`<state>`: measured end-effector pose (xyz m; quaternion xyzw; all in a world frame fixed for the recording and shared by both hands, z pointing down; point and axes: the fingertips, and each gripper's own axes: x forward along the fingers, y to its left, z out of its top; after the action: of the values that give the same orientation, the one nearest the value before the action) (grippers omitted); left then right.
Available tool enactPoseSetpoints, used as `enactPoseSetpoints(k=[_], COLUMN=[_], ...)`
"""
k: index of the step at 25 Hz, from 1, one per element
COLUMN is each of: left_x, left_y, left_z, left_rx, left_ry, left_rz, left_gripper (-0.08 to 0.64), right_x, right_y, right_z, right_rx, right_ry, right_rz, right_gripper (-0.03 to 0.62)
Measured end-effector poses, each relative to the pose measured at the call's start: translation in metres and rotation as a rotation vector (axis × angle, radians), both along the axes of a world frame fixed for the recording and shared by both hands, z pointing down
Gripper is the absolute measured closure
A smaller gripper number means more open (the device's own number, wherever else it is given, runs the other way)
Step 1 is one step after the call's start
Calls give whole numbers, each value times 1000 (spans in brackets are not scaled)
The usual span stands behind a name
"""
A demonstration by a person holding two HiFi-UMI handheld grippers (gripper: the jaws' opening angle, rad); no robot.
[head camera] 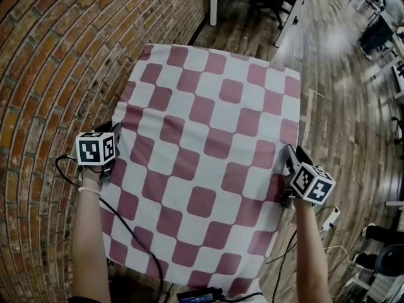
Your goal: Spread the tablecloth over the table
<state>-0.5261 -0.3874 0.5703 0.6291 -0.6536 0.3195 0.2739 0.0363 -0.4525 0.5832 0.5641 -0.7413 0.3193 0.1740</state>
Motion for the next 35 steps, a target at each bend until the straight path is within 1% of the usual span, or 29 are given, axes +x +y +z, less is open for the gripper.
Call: enactPoseSetpoints(k=[8, 11, 14, 17, 20, 21, 23, 25, 27, 31, 35], left_x=[0, -1, -2, -2, -5, -4, 3, 15, 32, 64, 101], left_y=[-14, -18, -23, -24, -22, -22, -20, -13, -4, 26, 64], left_z=[0, 1, 0, 0, -7, -12, -27, -45, -65, -110, -147], left_rx=[-5, -6, -1, 5, 21, 38, 87, 143, 204, 320, 400], left_ry=[-63, -76, -108, -124, -177, -190, -191, -186, -181, -141, -157], left_rz=[5, -4, -13, -34, -69, -77, -84, -87, -80, -67, -53], left_gripper=[443, 442, 437, 437, 441, 454, 466, 484, 525, 544, 545], right_x=[-1, -1, -1, -1, 0, 3, 9, 19, 24, 8, -5], right_y=[-16, -20, -26, -29, -28, -26, -21, -14, -6, 18, 49], right_z=[-1, -1, -2, -2, -4, -5, -13, -28, -48, -88, -128], right_rx=[4, 4, 2, -3, -3, 5, 42, 105, 168, 271, 348], right_ry=[-7, -7, -9, -29, -42, -30, 0, 32, 69, 99, 99], right_rz=[5, 11, 19, 16, 5, -3, -12, -8, -24, -139, -258], right_gripper=[407, 407, 403, 402, 394, 396, 409, 460, 521, 544, 548])
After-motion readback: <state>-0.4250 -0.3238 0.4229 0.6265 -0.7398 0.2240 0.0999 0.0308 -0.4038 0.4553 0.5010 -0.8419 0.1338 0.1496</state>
